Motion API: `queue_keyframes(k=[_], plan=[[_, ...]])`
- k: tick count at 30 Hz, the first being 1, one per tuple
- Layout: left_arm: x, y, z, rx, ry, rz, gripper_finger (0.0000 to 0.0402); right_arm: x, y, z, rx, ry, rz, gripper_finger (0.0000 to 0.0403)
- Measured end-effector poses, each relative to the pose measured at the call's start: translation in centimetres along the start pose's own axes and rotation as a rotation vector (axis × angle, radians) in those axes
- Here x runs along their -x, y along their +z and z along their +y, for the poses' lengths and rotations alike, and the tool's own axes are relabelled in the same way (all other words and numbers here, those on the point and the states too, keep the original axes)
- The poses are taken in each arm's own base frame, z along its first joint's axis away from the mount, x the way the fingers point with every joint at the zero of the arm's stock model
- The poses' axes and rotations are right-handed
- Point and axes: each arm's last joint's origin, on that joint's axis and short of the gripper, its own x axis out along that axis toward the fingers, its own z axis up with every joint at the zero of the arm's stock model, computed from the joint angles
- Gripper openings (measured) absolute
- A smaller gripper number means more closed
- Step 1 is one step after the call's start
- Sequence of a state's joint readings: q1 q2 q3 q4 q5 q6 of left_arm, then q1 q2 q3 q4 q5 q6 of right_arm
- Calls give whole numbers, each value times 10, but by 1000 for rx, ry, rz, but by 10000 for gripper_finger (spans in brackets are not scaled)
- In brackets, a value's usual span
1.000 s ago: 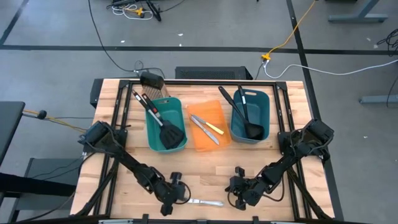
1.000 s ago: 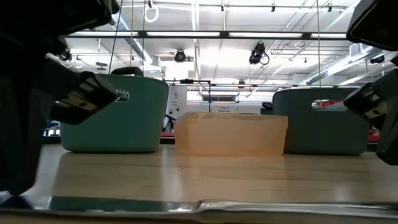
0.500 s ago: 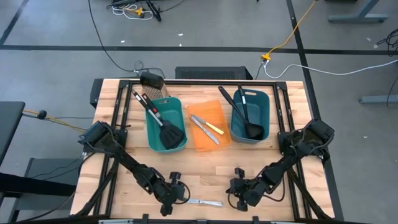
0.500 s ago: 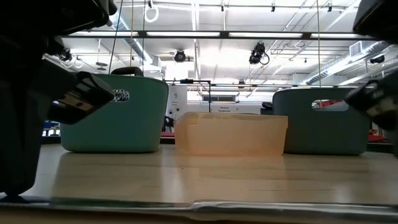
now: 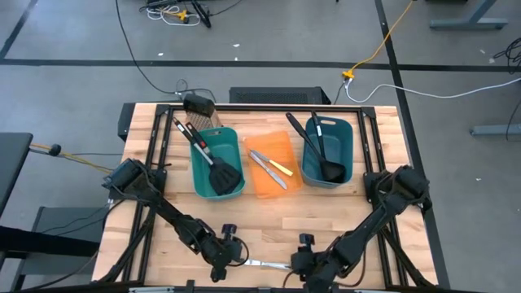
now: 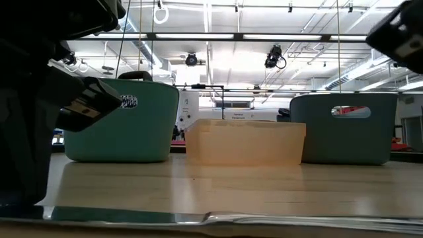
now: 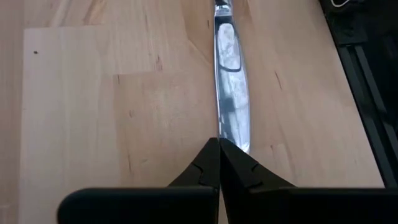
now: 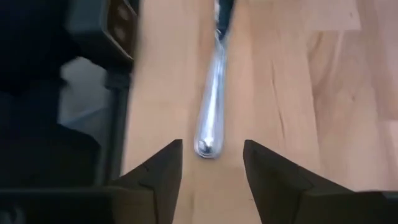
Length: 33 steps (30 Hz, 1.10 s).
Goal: Pick & Place Kitchen Items
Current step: Put the silver table knife into the orange bin
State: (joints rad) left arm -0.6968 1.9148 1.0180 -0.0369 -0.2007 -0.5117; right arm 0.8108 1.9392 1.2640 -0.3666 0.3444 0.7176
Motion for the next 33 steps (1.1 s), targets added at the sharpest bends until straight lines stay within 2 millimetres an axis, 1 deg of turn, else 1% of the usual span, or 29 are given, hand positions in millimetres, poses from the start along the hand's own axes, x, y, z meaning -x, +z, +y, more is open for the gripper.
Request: queue_keyframes(k=[2,6,11,15,22,26,33], plan=[[0,0,0,0,3,-1,3,-2,0,3,11,-39,0,188],[0,0,1,-7,10,2,3,-4,5,10,7,-18,-32,191],[0,-1,1,-10,13,5,3,-23,-4,12,9,-4,-3,191],[0,-1,1,-12,13,6,3,-32,-8,11,7,-24,10,191],[0,-1,1,-13,13,7,3,-43,-13,8,-10,-66,23,189],[0,-1,1,-9,13,4,3,-44,-13,5,-13,-74,28,178],[0,0,0,-47,5,-10,3,-45,-13,4,-9,-75,44,141]])
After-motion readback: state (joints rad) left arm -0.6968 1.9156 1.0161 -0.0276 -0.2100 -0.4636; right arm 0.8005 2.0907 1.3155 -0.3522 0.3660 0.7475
